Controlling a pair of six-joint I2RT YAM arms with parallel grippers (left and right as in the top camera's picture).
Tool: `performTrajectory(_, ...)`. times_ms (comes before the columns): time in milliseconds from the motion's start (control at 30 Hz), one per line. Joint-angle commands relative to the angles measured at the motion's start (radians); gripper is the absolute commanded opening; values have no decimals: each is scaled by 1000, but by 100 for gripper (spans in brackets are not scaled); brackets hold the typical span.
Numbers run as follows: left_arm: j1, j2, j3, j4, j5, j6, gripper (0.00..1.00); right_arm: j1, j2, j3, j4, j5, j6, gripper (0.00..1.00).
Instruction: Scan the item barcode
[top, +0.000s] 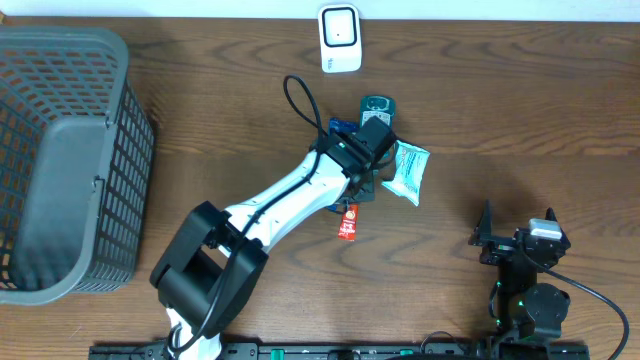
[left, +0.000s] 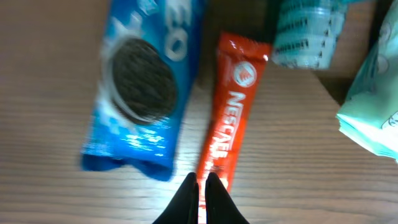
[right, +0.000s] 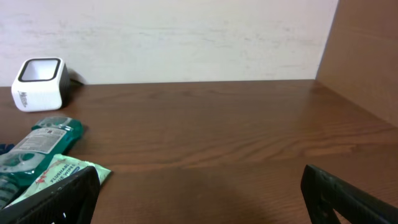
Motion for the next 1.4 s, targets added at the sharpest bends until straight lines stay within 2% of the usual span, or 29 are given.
performTrajectory(0,30,-126,122,-30,-175,125,8,10,-5,-1,-4,1,-11,99)
performTrajectory(133,64,-258,243,-39,-377,215,23,10,-5,-1,-4,1,-11,99)
performTrajectory(300,145,-419,432,-38,-520,306,24,10,-5,-1,-4,1,-11,99)
performTrajectory(533,266,-553,575,-32,-521,474,27,10,-5,-1,-4,1,-11,99)
performTrajectory(667,286,-604,632,-6,-548,547,27,10,-5,-1,-4,1,-11,99)
performTrajectory(1100,285,-709,640,-63,-540,584,27,10,-5,-1,-4,1,-11,99)
performTrajectory(1267,285,-743,591,-69,-404,584,27,10,-5,-1,-4,1,-11,99)
performTrajectory(1367,285,-784,536,-57,-336,584,31,10,-5,-1,-4,1,-11,99)
